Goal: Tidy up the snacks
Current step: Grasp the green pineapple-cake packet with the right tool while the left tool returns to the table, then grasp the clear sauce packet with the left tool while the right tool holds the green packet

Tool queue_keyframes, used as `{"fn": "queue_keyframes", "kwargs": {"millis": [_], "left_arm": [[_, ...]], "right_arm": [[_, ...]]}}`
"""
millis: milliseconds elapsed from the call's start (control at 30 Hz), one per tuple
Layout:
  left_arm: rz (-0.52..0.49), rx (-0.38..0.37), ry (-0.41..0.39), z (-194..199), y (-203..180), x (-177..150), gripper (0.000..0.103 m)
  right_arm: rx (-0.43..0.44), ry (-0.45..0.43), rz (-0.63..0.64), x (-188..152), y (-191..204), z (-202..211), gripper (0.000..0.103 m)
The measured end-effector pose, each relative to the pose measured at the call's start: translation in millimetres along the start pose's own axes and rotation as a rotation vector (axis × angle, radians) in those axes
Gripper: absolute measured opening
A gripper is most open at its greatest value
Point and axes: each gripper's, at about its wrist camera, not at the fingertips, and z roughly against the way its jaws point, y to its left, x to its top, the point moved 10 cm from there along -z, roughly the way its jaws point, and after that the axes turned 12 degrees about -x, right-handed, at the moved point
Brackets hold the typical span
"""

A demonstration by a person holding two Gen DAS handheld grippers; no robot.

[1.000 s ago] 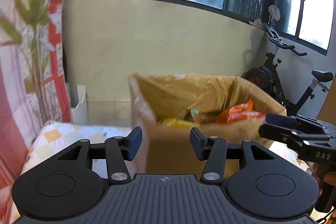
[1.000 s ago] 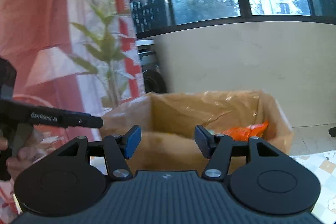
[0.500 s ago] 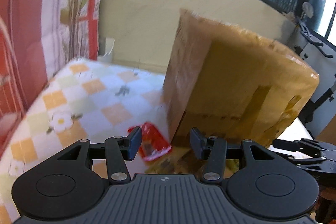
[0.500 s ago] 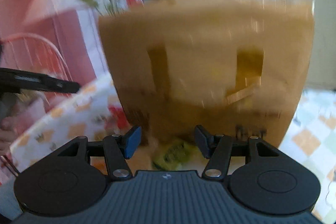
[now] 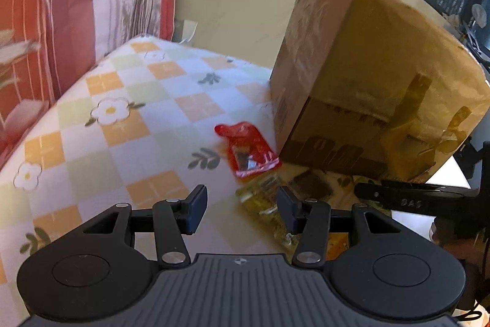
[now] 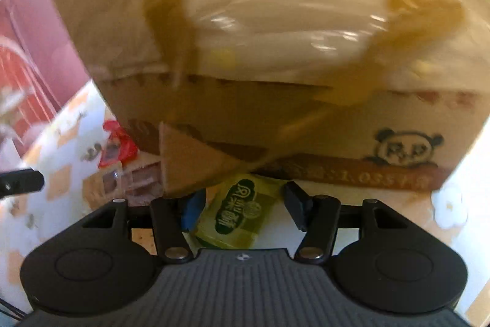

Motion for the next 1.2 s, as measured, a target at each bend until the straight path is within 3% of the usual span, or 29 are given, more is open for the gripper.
{"fn": "queue_keyframes", "kwargs": {"millis": [133, 267, 667, 1000, 1200], "left_arm": [[0.007, 0.002, 0.017, -2.7, -1.8, -10.1, 0.053], [0.014, -0.001, 0.041, -8.6, -3.3, -18.1, 0.053], [0.023, 0.014, 0.098, -33.1, -15.0, -32.8, 0.053], [-0.042, 0.038, 0.099, -56.6, -27.3, -24.5, 0.053], [-0.131, 0.078, 0.111, -60.5, -37.6, -28.1, 0.06]], "right_arm": [[-0.059, -0.055, 0.184, -11.7, 10.3, 3.8, 0.052], [-0.034, -0.085, 0.187, -23.5, -1.8, 12.5, 0.044], [-0.014, -0.188, 0.176, -44.5, -20.0, 25.5, 0.043], [0.009, -0.191, 0.152, -45.1, -22.4, 29.1, 0.043], [0.016, -0.19, 0.148, -45.5, -22.1, 30.7, 0.043]]}}
